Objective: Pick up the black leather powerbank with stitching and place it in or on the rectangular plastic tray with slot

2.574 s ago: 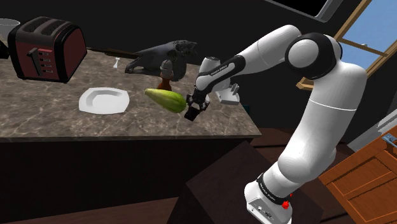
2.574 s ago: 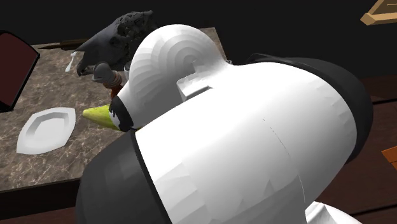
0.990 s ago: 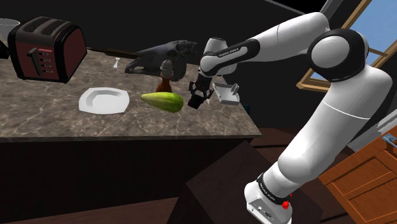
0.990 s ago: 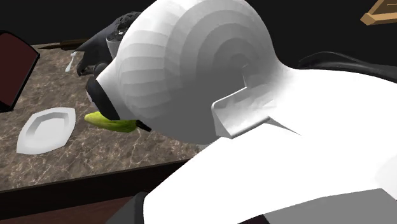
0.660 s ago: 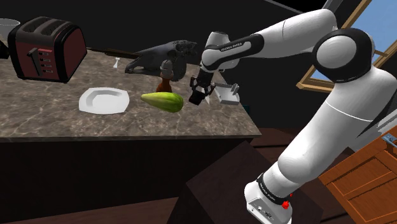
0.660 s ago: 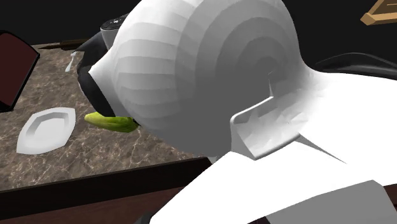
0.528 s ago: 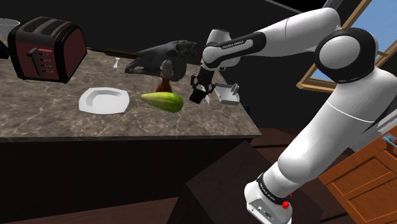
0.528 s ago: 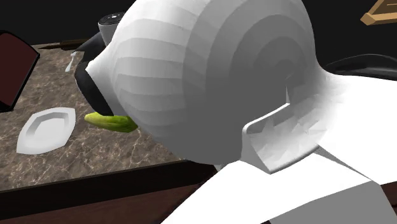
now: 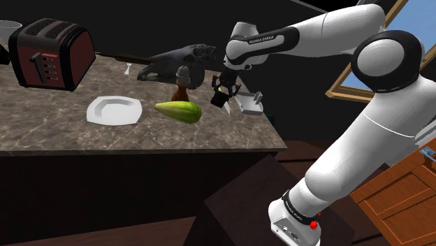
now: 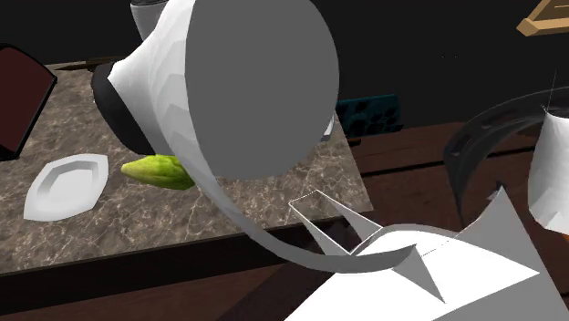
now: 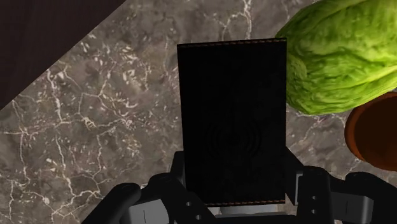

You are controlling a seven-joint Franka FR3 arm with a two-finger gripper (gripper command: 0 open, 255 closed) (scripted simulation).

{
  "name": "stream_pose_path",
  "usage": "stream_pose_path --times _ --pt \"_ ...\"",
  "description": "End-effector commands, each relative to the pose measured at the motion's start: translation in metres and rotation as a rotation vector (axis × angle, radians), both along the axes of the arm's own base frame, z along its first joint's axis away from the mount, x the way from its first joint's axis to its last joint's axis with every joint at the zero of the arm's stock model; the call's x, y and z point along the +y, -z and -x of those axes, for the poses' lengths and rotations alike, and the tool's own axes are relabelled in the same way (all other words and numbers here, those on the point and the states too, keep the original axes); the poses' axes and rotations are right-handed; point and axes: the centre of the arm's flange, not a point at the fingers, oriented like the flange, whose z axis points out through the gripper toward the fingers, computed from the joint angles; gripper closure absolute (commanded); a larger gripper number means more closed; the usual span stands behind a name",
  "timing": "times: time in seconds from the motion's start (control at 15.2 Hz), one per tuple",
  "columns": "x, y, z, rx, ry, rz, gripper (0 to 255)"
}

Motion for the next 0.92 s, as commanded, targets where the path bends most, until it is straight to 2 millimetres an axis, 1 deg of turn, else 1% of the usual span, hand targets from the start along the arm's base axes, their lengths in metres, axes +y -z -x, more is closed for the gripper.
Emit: stream_pose_path --times 0.0,0.86 --pt "-0.019 -0.001 -0.002 0.000 0.000 0.000 255" --pt "-0.190 -0.002 -0.016 0.000 0.000 0.000 255"
